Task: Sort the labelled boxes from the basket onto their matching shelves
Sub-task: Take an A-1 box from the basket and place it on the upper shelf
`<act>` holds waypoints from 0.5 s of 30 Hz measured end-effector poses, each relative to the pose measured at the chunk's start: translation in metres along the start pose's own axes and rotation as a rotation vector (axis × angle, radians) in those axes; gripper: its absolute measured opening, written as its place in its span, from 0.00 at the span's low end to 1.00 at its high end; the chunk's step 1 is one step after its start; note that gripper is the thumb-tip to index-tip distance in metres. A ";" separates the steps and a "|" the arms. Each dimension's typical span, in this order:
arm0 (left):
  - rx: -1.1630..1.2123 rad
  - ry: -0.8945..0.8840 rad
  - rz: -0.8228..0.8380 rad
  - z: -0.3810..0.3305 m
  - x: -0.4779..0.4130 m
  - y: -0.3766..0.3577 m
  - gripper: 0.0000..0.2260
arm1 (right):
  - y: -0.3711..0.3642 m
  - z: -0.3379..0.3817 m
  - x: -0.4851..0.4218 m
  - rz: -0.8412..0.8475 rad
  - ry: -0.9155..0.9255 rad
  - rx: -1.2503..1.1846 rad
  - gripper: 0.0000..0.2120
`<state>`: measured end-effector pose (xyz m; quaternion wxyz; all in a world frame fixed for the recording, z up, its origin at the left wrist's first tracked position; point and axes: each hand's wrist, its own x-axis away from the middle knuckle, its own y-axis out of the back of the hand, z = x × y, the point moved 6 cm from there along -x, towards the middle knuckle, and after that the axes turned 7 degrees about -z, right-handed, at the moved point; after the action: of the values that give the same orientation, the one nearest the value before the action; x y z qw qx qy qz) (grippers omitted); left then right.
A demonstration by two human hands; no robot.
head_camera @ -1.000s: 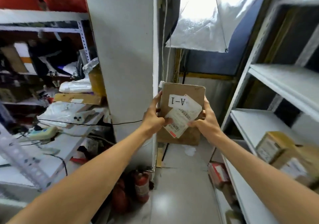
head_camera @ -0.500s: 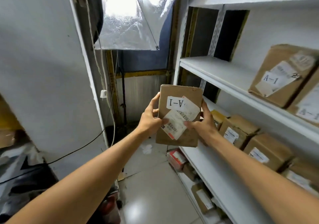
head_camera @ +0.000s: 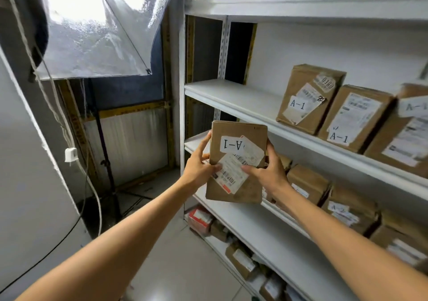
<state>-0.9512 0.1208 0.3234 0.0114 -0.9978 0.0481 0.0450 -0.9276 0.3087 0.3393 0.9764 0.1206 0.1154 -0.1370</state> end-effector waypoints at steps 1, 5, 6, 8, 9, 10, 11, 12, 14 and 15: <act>0.007 -0.009 0.017 -0.003 -0.009 -0.004 0.40 | 0.003 0.003 -0.006 -0.018 0.016 0.010 0.38; 0.012 -0.051 0.036 -0.017 -0.049 -0.016 0.40 | 0.012 0.011 -0.044 -0.072 0.050 0.030 0.39; 0.009 -0.069 0.046 -0.021 -0.060 -0.020 0.40 | 0.013 0.012 -0.055 -0.081 0.059 0.042 0.38; 0.004 -0.091 0.060 -0.030 -0.081 -0.025 0.40 | 0.015 0.014 -0.076 -0.099 0.076 0.065 0.38; -0.008 -0.103 0.067 -0.036 -0.091 -0.027 0.40 | 0.016 0.013 -0.086 -0.115 0.073 0.066 0.39; -0.023 -0.116 0.071 -0.042 -0.102 -0.028 0.39 | 0.016 0.013 -0.095 -0.131 0.066 0.058 0.41; -0.034 -0.128 0.073 -0.047 -0.112 -0.029 0.40 | 0.016 0.014 -0.104 -0.142 0.063 0.054 0.43; -0.040 -0.140 0.076 -0.053 -0.123 -0.030 0.40 | 0.015 0.017 -0.113 -0.152 0.063 0.049 0.45; -0.054 -0.159 0.080 -0.064 -0.140 -0.033 0.40 | 0.016 0.023 -0.132 -0.170 0.076 0.037 0.45; -0.054 -0.165 0.080 -0.069 -0.148 -0.035 0.40 | 0.018 0.027 -0.140 -0.179 0.090 0.035 0.44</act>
<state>-1.0885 0.1682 0.4060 -0.0135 -0.9879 0.0857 0.1288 -1.0484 0.3515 0.4049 0.9518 0.1331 0.1672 -0.2201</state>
